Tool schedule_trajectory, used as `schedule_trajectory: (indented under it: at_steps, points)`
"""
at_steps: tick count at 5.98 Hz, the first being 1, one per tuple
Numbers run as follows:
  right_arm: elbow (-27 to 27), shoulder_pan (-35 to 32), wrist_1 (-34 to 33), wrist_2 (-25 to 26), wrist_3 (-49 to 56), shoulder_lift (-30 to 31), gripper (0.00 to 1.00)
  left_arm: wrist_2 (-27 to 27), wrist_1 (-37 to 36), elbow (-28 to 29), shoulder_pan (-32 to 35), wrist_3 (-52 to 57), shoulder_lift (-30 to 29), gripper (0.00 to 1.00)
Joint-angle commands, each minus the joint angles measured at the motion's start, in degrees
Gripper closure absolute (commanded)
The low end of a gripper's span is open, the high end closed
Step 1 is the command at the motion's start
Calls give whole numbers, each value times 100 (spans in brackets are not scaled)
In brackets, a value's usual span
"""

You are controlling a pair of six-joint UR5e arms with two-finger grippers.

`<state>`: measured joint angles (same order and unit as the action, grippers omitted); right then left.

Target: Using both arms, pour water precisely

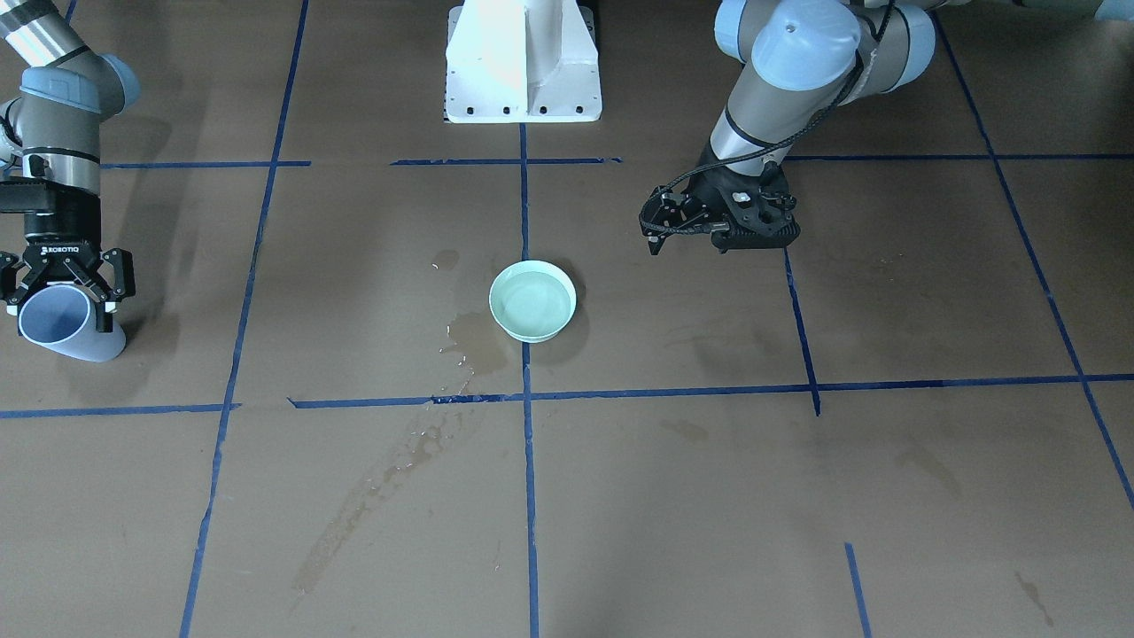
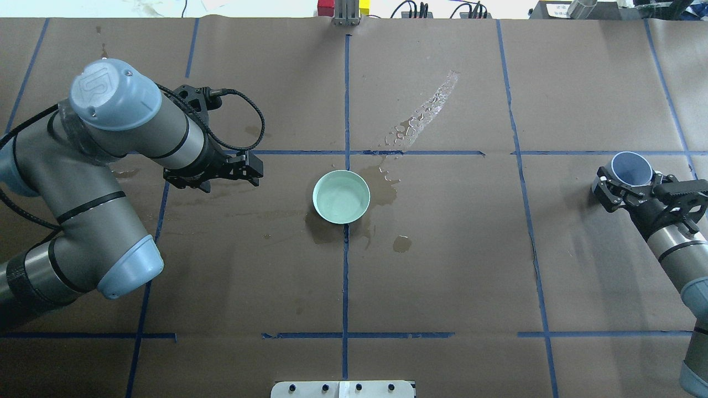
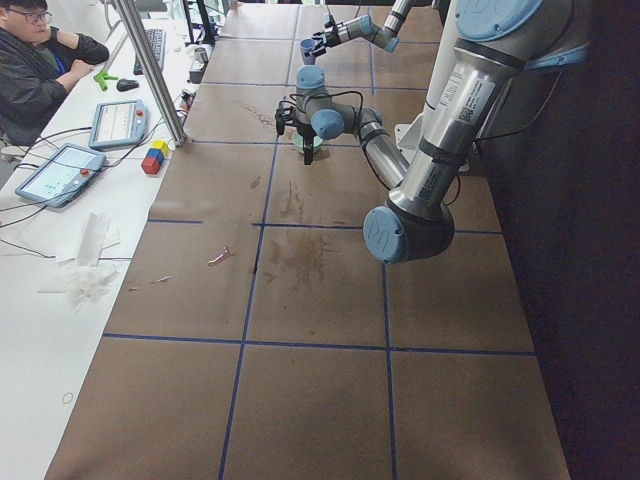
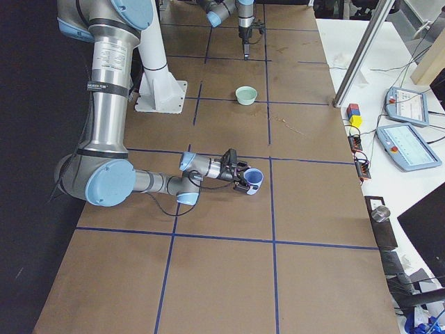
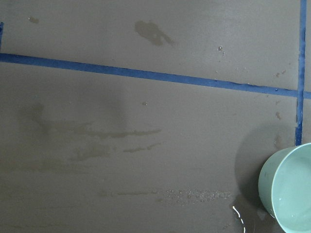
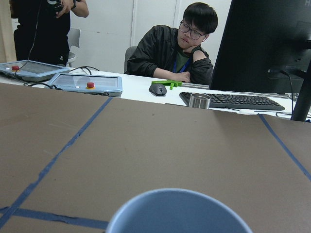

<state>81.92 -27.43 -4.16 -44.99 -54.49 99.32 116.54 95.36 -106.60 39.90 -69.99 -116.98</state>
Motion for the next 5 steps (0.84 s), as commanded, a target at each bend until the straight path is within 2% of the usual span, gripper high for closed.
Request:
schedule_trajectory:
  at_steps: [1,3,5]
  points:
    - [0,0,12,-1,0,0,3,0,1,7,0,3,0,0]
    - [9,0,117,26,-9,61,1,0,1,7,0,3,0,0]
    - [-341,192,668,-9,-70,79,1,0,1,-10,0,-14,0,0]
